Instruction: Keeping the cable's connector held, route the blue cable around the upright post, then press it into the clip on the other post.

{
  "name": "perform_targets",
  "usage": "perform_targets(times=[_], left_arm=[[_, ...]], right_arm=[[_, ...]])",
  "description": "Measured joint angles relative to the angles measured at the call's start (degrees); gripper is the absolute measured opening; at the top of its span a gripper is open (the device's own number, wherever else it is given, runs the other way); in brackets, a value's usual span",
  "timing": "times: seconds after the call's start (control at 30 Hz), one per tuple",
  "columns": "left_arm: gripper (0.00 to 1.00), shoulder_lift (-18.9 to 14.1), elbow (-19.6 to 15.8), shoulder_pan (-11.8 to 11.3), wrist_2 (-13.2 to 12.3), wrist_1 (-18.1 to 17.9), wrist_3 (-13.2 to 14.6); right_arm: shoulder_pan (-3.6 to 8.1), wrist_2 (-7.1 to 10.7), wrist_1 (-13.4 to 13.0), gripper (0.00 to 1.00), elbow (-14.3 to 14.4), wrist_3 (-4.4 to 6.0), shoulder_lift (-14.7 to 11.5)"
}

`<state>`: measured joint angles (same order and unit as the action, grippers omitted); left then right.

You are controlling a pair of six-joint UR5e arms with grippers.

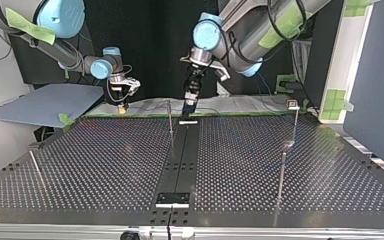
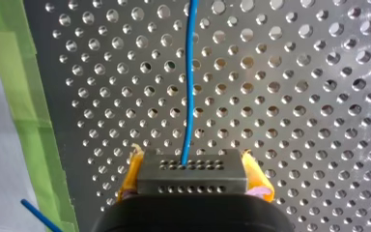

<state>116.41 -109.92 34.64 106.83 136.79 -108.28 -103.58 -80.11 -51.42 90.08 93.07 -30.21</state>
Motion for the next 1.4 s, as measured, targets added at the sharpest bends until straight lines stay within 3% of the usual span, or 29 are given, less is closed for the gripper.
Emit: perform_targets(times=[0.9,1.4], left_arm=[[0.99,-13.26,-13.27,0.71,1.18,0.16,-0.26],[0.99,-20.58,-20.58,0.72,1.23,0.02,-0.81]], right_arm=[[0.13,0.26,0.02,0.00,0.00,0.28,-0.02],[0.43,1.17,1.31,0.00,0.04,-0.11,-0.01]])
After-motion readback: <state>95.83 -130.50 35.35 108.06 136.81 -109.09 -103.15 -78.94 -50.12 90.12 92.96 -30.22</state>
